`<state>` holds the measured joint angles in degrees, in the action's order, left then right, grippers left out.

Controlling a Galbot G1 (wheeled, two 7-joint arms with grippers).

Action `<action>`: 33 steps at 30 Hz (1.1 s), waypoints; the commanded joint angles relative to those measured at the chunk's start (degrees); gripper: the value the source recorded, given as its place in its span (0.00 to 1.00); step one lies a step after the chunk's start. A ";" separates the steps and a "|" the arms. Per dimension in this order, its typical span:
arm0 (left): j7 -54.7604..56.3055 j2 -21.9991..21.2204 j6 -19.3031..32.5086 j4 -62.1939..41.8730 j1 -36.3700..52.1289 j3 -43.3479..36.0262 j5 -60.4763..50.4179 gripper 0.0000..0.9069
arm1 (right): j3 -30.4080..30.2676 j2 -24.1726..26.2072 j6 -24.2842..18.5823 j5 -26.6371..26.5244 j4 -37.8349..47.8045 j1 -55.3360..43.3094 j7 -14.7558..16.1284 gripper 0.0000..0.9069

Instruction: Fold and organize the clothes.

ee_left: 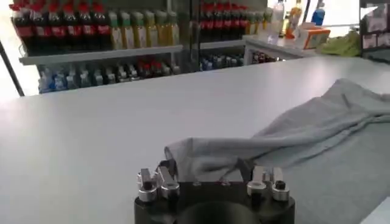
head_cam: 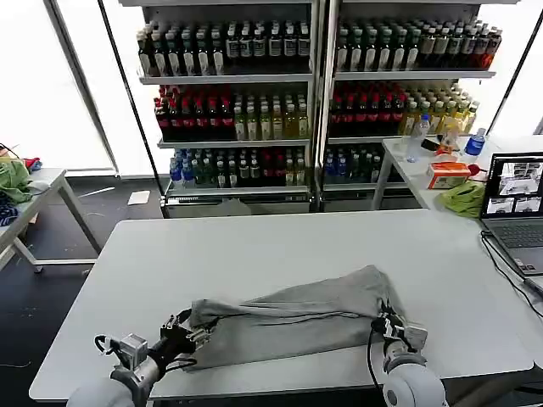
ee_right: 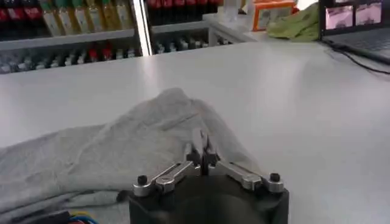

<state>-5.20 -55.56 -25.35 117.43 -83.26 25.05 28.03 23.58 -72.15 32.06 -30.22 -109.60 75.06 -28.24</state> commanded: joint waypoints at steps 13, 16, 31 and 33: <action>-3.69 0.24 0.51 1.47 -4.14 -0.57 -3.19 0.77 | -0.65 -0.41 1.08 -0.70 0.15 -2.05 -0.49 1.00; -3.25 0.35 0.37 0.46 -3.44 -0.41 -3.17 0.78 | -0.67 -0.28 1.07 -0.42 -0.38 -1.78 0.44 1.00; -5.03 2.12 -1.81 8.10 -5.72 1.02 -1.14 0.78 | 0.62 0.55 1.18 -2.49 -7.49 -2.55 0.51 1.00; -6.53 2.21 -1.77 8.06 -6.02 1.24 -1.29 0.74 | 1.23 0.63 1.18 -2.98 -7.16 -3.11 0.14 1.00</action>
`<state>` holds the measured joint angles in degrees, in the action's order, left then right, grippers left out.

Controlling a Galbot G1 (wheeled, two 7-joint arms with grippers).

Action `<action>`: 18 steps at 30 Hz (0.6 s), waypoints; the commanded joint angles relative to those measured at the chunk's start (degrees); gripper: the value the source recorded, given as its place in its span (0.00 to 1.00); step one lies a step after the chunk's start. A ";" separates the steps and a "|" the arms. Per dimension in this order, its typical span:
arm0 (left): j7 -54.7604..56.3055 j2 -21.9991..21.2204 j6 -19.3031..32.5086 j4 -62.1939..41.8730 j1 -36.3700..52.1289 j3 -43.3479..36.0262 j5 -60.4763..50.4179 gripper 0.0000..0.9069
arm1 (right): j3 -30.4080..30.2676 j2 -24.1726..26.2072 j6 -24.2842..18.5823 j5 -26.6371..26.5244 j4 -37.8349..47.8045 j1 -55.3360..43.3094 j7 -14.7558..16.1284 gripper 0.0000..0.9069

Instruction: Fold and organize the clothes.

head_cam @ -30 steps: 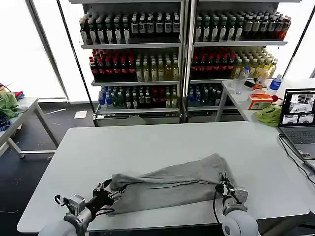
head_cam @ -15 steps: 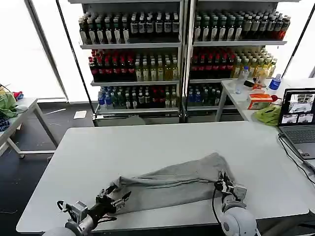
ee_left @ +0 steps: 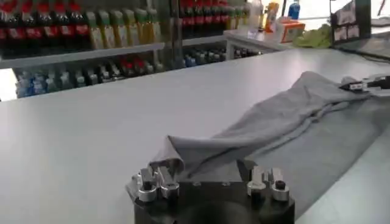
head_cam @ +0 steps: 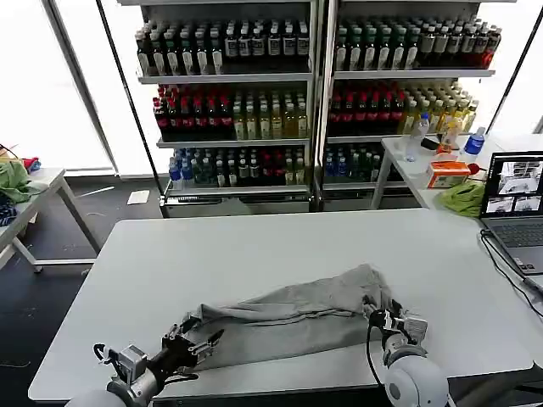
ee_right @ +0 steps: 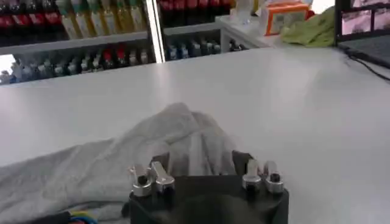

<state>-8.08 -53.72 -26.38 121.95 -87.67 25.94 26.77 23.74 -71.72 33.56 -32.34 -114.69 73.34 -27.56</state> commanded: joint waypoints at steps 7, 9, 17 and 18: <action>-5.73 0.92 -1.60 2.99 -1.86 0.82 -0.95 0.69 | 2.09 0.73 -0.32 -1.89 -1.56 -2.63 -0.98 1.00; -5.99 1.06 -2.22 2.12 -1.90 1.21 -1.84 0.67 | 2.27 0.92 -0.32 -2.40 -1.29 -2.95 -1.22 1.00; 6.22 0.11 -0.07 -1.22 3.48 2.03 4.83 1.00 | 2.50 1.38 -0.34 -2.58 -0.52 -3.42 -1.16 1.00; 7.32 0.00 0.35 -1.65 4.48 2.32 5.86 1.00 | 2.48 1.41 -0.34 -2.57 -0.49 -3.47 -1.18 1.00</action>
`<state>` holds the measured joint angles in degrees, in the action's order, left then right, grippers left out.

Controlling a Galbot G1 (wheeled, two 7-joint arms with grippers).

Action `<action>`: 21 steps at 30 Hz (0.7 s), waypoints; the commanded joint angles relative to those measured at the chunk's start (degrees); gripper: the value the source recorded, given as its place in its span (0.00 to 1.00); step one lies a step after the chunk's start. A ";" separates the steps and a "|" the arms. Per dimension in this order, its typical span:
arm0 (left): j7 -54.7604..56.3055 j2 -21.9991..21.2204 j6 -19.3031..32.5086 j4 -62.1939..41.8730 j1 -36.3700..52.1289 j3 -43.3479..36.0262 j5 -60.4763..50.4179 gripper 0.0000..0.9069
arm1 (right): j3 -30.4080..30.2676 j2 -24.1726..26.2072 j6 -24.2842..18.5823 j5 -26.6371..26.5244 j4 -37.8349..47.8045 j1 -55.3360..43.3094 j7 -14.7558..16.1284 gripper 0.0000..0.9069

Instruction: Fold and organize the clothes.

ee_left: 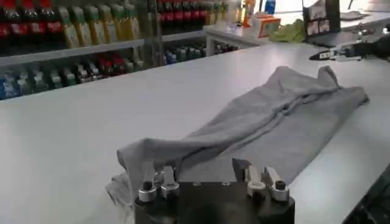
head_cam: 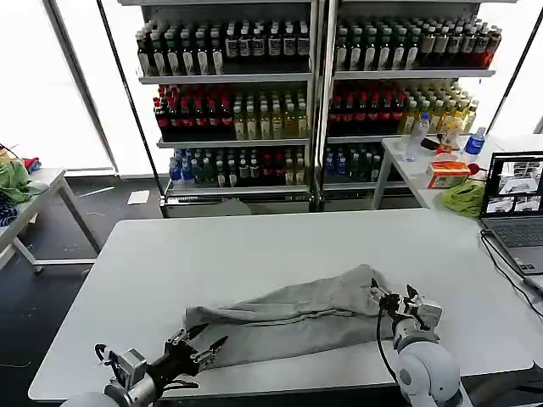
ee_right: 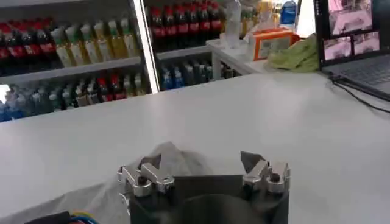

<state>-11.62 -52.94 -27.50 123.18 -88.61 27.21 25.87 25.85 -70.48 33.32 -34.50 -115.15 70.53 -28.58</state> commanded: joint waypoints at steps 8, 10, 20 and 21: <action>17.21 -1.86 1.79 -4.80 7.43 2.11 12.21 1.00 | -0.16 0.27 -0.10 -0.08 0.45 -0.78 -0.05 1.00; 18.47 -2.59 1.64 -5.65 7.83 1.83 13.41 1.00 | -0.33 0.22 -0.09 -0.03 0.35 -0.83 0.03 1.00; 19.11 -5.57 0.68 -7.29 6.54 0.37 14.82 1.00 | -0.24 0.61 -0.12 0.01 0.26 -0.48 0.29 1.00; 19.08 -5.65 0.62 -7.26 6.42 0.26 14.83 1.00 | -0.23 0.62 -0.12 0.01 0.25 -0.46 0.30 1.00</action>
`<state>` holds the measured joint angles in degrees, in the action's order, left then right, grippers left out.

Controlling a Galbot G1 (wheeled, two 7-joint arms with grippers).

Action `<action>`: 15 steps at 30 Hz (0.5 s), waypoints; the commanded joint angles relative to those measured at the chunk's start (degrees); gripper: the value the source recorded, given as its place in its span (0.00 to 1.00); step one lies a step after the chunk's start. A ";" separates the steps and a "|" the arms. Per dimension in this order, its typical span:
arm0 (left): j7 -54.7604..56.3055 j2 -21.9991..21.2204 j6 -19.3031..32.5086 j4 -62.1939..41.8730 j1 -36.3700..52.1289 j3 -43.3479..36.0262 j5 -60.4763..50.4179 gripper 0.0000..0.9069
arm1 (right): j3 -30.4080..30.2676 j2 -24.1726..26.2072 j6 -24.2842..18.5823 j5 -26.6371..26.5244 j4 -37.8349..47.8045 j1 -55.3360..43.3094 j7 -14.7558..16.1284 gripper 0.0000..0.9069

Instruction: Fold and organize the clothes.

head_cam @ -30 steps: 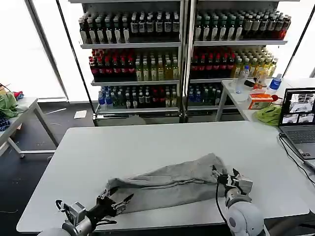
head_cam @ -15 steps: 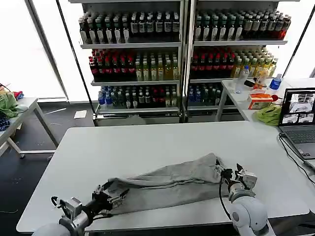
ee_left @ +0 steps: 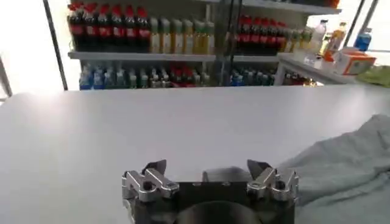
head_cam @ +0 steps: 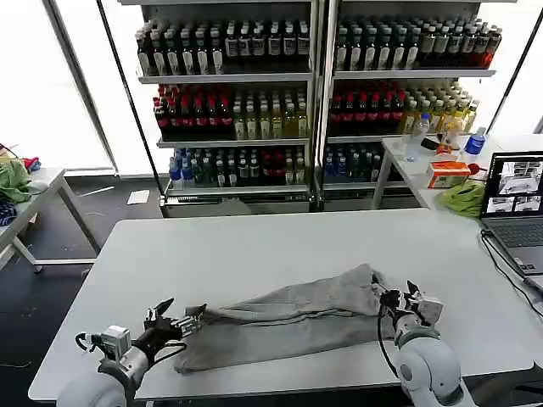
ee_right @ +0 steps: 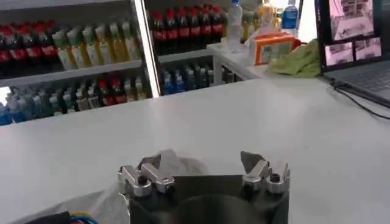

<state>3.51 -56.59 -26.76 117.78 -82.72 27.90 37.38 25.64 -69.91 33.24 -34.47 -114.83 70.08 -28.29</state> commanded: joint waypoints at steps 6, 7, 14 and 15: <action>3.14 -2.68 -0.81 -0.88 -1.62 -1.28 3.19 1.00 | 0.09 0.08 -0.05 -0.05 0.04 0.01 0.10 1.00; 2.85 -2.85 -0.82 -0.88 -1.98 -1.44 2.94 1.00 | 0.00 0.07 -0.06 -0.02 0.15 0.03 0.14 1.00; 2.05 -3.17 -1.10 -0.15 -3.38 -2.14 2.40 0.88 | -0.09 -0.02 -0.06 -0.03 0.39 -0.23 0.10 1.00; 1.94 -3.19 -1.21 -0.15 -3.50 -2.16 2.36 0.88 | -0.09 0.05 -0.06 -0.07 0.48 -0.32 0.11 1.00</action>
<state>5.12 -59.20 -27.69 117.36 -84.99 26.06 39.25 25.52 -69.94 33.21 -34.52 -114.46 69.84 -28.18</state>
